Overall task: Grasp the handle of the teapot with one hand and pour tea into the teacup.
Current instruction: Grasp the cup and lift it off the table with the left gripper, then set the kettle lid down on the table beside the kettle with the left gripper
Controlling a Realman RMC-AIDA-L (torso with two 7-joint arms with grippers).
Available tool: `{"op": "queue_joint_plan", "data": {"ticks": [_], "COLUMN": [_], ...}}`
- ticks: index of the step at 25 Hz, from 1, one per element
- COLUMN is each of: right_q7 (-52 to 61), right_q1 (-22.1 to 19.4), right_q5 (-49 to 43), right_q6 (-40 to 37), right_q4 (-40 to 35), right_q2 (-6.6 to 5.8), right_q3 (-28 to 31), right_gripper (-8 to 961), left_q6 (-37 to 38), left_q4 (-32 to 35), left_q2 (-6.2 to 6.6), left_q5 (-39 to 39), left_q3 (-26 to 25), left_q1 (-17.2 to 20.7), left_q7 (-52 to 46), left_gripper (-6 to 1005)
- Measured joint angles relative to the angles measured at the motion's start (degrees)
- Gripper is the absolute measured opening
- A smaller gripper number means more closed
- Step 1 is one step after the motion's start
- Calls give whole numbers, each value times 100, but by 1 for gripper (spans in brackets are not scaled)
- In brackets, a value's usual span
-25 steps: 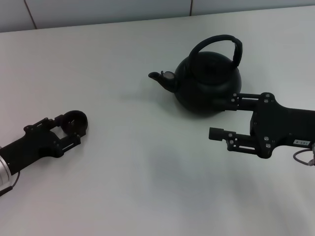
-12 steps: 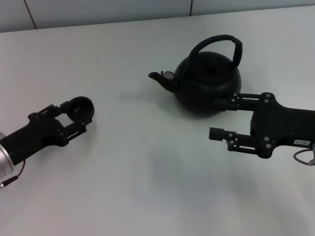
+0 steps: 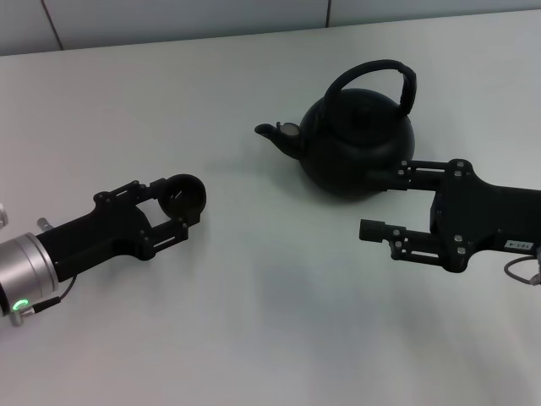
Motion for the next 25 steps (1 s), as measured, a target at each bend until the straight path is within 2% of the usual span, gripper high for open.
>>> {"op": "queue_joint_plan", "data": {"ticks": [25], "right_q7": [0], "right_q1": [-2], "right_q5": [-16], "right_q6": [-1], "right_q4": [0], "right_q2": [0], "right_q3": [0], "right_gripper": [593], "left_q6": [-59], "left_q4": [-70], "left_q2": [-9], "left_q5": [-14], "left_q3": [319], "left_q1": [-36], "left_q7": [5], "left_gripper": [709]}}
